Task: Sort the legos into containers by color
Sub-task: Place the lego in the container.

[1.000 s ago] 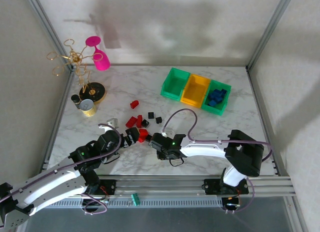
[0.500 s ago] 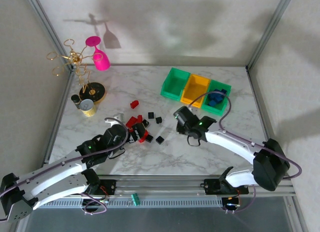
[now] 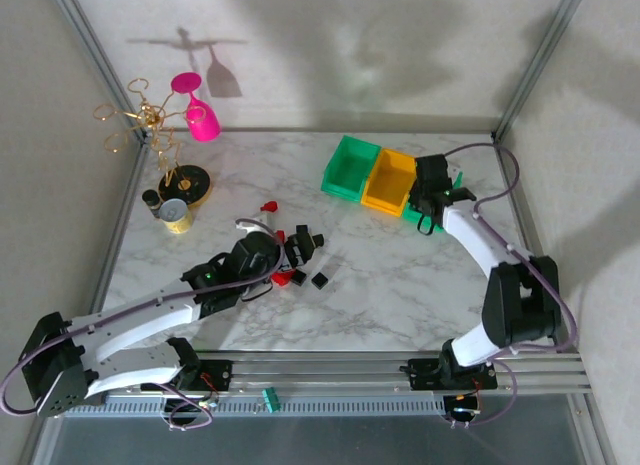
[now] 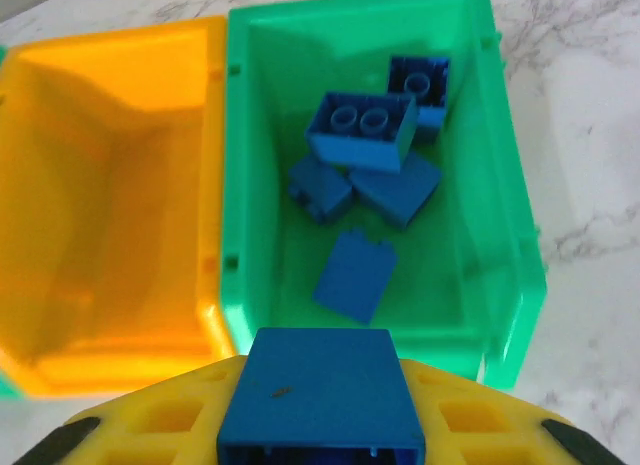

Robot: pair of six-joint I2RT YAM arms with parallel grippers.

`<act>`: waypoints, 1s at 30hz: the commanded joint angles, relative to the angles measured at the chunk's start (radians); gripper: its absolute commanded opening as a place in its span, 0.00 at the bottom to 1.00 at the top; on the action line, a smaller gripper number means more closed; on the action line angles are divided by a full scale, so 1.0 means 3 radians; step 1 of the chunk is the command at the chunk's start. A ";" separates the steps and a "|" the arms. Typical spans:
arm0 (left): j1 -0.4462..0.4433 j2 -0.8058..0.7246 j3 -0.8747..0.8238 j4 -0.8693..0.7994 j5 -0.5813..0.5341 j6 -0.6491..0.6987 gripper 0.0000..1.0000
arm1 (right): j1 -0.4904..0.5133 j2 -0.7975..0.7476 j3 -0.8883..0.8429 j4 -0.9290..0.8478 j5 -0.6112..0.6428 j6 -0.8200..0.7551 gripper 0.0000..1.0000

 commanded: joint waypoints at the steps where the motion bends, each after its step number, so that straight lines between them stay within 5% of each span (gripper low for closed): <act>1: 0.0023 0.0101 0.0152 0.0196 0.0027 0.0110 1.00 | -0.0180 0.0300 0.0231 0.0135 -0.0023 -0.0240 0.34; 9: 0.0058 0.0393 0.0345 0.0253 -0.0019 0.0094 1.00 | -0.0356 0.0957 0.0702 0.0144 -0.0069 -0.0389 0.36; 12: 0.0063 0.0474 0.0419 0.0252 -0.0012 0.0135 1.00 | -0.0390 0.1031 0.0777 0.0117 -0.0089 -0.0394 0.46; 17: 0.0059 0.0519 0.0480 0.0271 0.0031 0.0185 1.00 | -0.0393 0.0922 0.0813 0.0105 -0.0130 -0.0415 0.59; 30: 0.0055 0.0228 0.0368 0.0115 -0.0202 0.0161 1.00 | -0.0156 0.0147 0.0447 -0.0007 -0.0440 -0.0383 0.67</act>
